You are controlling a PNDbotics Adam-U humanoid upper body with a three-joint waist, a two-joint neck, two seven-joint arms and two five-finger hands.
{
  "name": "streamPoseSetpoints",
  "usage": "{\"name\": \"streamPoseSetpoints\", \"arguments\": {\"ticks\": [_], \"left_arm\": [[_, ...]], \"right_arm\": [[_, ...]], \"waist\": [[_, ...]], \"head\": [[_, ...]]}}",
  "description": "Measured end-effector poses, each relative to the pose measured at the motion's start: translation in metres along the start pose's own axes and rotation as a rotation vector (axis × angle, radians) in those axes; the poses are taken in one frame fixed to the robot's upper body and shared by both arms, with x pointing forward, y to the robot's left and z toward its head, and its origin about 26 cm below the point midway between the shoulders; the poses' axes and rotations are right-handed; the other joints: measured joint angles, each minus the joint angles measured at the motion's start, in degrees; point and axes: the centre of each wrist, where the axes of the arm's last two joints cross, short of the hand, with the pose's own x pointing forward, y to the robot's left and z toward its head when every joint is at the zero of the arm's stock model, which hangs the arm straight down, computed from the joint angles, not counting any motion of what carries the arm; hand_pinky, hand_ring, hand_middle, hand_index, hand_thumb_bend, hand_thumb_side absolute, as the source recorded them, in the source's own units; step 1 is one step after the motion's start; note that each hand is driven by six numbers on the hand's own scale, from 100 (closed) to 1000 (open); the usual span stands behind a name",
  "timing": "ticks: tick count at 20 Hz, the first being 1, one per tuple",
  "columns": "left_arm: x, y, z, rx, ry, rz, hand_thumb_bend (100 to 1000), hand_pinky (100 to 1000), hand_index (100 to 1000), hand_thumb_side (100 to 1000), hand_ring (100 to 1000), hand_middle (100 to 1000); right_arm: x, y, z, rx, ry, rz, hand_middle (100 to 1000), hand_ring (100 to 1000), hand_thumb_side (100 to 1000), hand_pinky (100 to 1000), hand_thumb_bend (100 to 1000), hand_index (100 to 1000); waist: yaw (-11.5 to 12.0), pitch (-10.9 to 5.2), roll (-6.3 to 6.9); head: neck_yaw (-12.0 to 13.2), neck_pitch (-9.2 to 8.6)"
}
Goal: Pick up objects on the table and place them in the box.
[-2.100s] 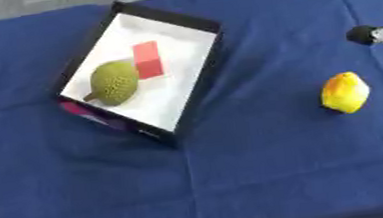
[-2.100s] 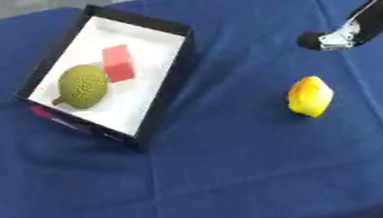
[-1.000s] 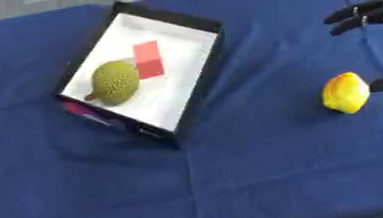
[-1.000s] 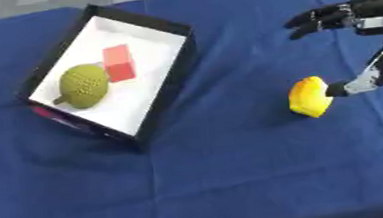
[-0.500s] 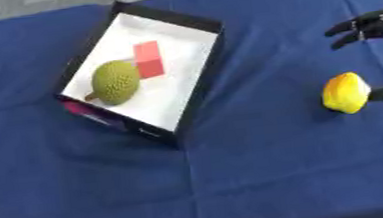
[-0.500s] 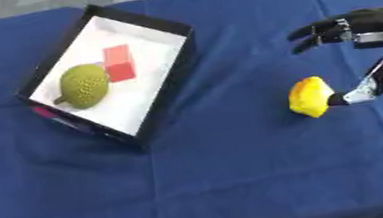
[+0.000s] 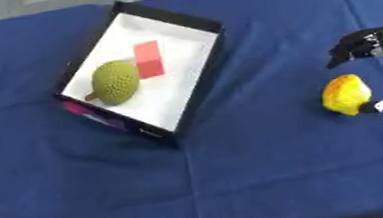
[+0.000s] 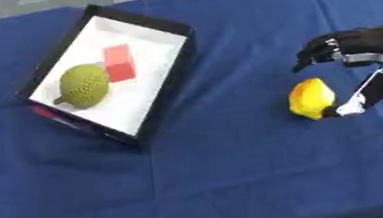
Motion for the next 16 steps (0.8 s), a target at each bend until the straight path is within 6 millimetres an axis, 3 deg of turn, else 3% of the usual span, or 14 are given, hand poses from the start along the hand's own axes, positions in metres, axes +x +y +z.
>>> {"name": "streamPoseSetpoints", "arguments": {"ticks": [7,16], "left_arm": [[-0.0004,-0.0006,0.0002,-0.001,0.002,0.003,100,625,743,634,702,718],[-0.0004,-0.0007,0.0002,-0.006,0.002,0.004,100,622,737,631,696,699]], "right_arm": [[-0.0008,0.0021,0.0001,0.02,0.002,0.034,683,658,515,883,450,878],[-0.0013,0.008,-0.0037,0.068,0.012,0.067,623,592,537,783,453,826]], "waist": [[0.1,0.01,0.0],[0.4,0.02,0.0]], "head": [[0.0,0.0],[-0.4,0.0]]}}
